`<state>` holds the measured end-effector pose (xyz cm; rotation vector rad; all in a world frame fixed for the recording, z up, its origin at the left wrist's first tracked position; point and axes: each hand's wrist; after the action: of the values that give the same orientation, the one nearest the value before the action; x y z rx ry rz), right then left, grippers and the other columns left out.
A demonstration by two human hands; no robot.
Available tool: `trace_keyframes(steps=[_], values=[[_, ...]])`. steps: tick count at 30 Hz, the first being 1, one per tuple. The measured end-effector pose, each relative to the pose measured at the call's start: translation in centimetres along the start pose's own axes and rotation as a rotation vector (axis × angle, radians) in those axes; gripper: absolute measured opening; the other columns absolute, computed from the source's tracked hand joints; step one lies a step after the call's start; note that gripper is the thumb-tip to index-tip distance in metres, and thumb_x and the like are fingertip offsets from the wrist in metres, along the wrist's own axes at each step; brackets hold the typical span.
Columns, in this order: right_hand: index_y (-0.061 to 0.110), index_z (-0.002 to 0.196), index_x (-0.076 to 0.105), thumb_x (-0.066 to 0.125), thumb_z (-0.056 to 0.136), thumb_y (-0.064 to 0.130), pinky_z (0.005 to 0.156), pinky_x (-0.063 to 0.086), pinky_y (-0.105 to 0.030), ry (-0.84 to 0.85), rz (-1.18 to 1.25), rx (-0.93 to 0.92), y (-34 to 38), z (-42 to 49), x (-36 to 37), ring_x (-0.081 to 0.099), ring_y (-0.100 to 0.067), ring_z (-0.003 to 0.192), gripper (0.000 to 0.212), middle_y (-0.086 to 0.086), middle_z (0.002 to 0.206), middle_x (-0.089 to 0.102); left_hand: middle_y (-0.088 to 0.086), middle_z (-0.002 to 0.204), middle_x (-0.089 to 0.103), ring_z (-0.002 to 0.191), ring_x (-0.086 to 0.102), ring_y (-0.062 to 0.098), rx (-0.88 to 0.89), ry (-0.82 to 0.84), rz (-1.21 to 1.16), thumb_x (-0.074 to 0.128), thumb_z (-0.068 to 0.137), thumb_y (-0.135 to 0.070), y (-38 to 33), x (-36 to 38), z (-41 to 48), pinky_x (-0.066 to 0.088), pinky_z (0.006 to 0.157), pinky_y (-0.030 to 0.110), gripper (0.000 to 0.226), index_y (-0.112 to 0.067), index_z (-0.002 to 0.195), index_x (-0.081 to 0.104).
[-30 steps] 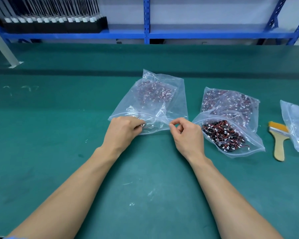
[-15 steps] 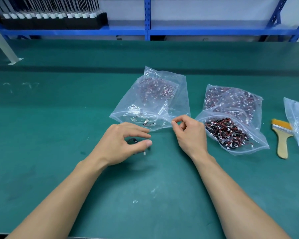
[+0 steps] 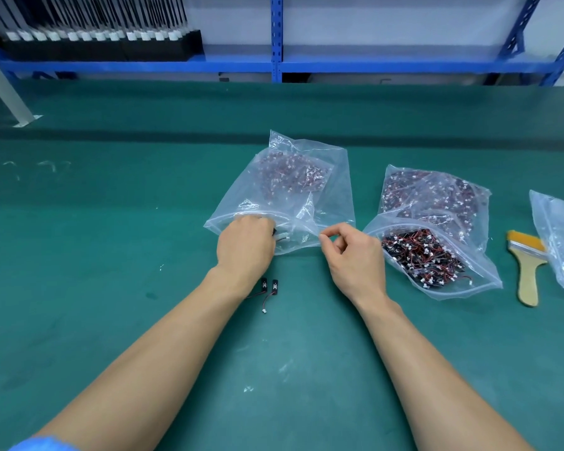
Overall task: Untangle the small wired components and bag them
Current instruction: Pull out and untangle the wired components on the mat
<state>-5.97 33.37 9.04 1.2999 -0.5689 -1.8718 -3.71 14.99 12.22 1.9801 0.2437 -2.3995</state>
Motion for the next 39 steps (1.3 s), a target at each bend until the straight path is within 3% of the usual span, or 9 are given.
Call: trace_keyframes(steps=[4, 8, 13, 18, 22, 26, 34, 37, 39], values=[[0.028, 0.083, 0.07, 0.068, 0.092, 0.028, 0.064, 0.052, -0.036, -0.004, -0.003, 0.002, -0.1, 0.3, 0.0, 0.055, -0.015, 0.059, 0.009, 0.01, 0.053, 0.052, 0.008, 0.077, 0.062, 0.078, 0.054, 0.032, 0.041, -0.057, -0.045, 0.056, 0.087, -0.009, 0.4, 0.0, 0.2, 0.047, 0.061, 0.038, 0.011, -0.01, 0.083, 0.066], [0.028, 0.084, 0.071, 0.068, 0.092, 0.027, 0.064, 0.051, -0.035, 0.003, -0.007, 0.006, -0.1, 0.1, -0.1, 0.055, -0.014, 0.06, 0.008, 0.01, 0.053, 0.053, 0.006, 0.097, 0.072, 0.095, 0.063, 0.03, 0.132, -0.119, -0.117, 0.058, 0.091, -0.009, 1.3, 0.3, -0.1, 0.051, 0.075, 0.045, 0.017, -0.012, 0.095, 0.075], [0.029, 0.083, 0.071, 0.068, 0.091, 0.028, 0.066, 0.052, -0.036, 0.011, -0.003, 0.024, -0.1, 0.2, -0.1, 0.057, -0.016, 0.061, 0.009, 0.011, 0.054, 0.053, -0.002, 0.092, 0.077, 0.089, 0.07, 0.03, 0.159, -0.27, -0.2, 0.068, 0.088, -0.008, 1.8, 0.1, -0.9, 0.055, 0.065, 0.042, 0.019, -0.02, 0.098, 0.079], [0.028, 0.082, 0.071, 0.068, 0.091, 0.027, 0.065, 0.052, -0.038, 0.022, 0.002, 0.014, 0.0, 0.0, 0.0, 0.055, -0.018, 0.06, 0.01, 0.009, 0.052, 0.051, -0.005, 0.1, 0.075, 0.099, 0.064, 0.026, 0.082, -0.134, -0.195, 0.06, 0.09, -0.011, 2.3, 0.5, -0.5, 0.048, 0.068, 0.033, 0.028, -0.027, 0.108, 0.074], [0.03, 0.081, 0.07, 0.069, 0.091, 0.027, 0.063, 0.052, -0.036, 0.021, -0.006, 0.007, 0.0, 0.0, 0.0, 0.053, -0.013, 0.057, 0.01, 0.011, 0.05, 0.05, -0.007, 0.106, 0.075, 0.101, 0.065, 0.022, 0.209, -0.119, -0.244, 0.061, 0.095, -0.012, 2.9, 0.4, -0.6, 0.047, 0.078, 0.031, 0.023, -0.024, 0.108, 0.076], [0.03, 0.081, 0.07, 0.069, 0.091, 0.027, 0.065, 0.052, -0.036, 0.021, -0.006, 0.016, -0.1, 0.2, 0.1, 0.052, -0.013, 0.057, 0.01, 0.011, 0.051, 0.049, -0.009, 0.098, 0.073, 0.092, 0.064, 0.02, 0.303, -0.163, -0.306, 0.067, 0.093, -0.013, 3.1, 0.4, -1.1, 0.045, 0.073, 0.029, 0.018, -0.023, 0.104, 0.078], [0.029, 0.082, 0.07, 0.068, 0.091, 0.028, 0.066, 0.052, -0.037, 0.025, -0.014, 0.027, 0.1, 0.2, 0.2, 0.055, -0.016, 0.06, 0.009, 0.01, 0.052, 0.051, -0.014, 0.086, 0.074, 0.078, 0.067, 0.008, 0.254, -0.143, -0.679, 0.078, 0.085, -0.011, 1.7, -0.7, -3.1, 0.054, 0.08, 0.026, 0.019, -0.02, 0.103, 0.078], [0.028, 0.082, 0.07, 0.069, 0.091, 0.027, 0.067, 0.052, -0.039, 0.026, -0.005, 0.03, 0.1, 0.3, 0.1, 0.055, -0.018, 0.06, 0.008, 0.009, 0.052, 0.051, -0.015, 0.077, 0.073, 0.071, 0.068, 0.007, 0.236, 0.001, -0.878, 0.084, 0.078, -0.01, 0.4, -1.3, -4.1, 0.054, 0.075, 0.02, 0.022, -0.024, 0.095, 0.078], [0.027, 0.082, 0.071, 0.069, 0.09, 0.027, 0.068, 0.052, -0.039, 0.027, -0.004, 0.031, 0.1, 0.3, 0.1, 0.055, -0.019, 0.061, 0.008, 0.009, 0.051, 0.051, -0.014, 0.075, 0.073, 0.068, 0.068, 0.008, 0.211, 0.099, -0.914, 0.088, 0.074, -0.014, -0.4, -1.3, -4.7, 0.058, 0.068, 0.03, 0.022, -0.028, 0.087, 0.077]])
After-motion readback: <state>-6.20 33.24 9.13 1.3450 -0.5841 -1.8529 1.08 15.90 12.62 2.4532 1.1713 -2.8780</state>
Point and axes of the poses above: each hand's wrist, its own z-axis towards the middle knuckle, its own x-axis out of the palm, y = z × x
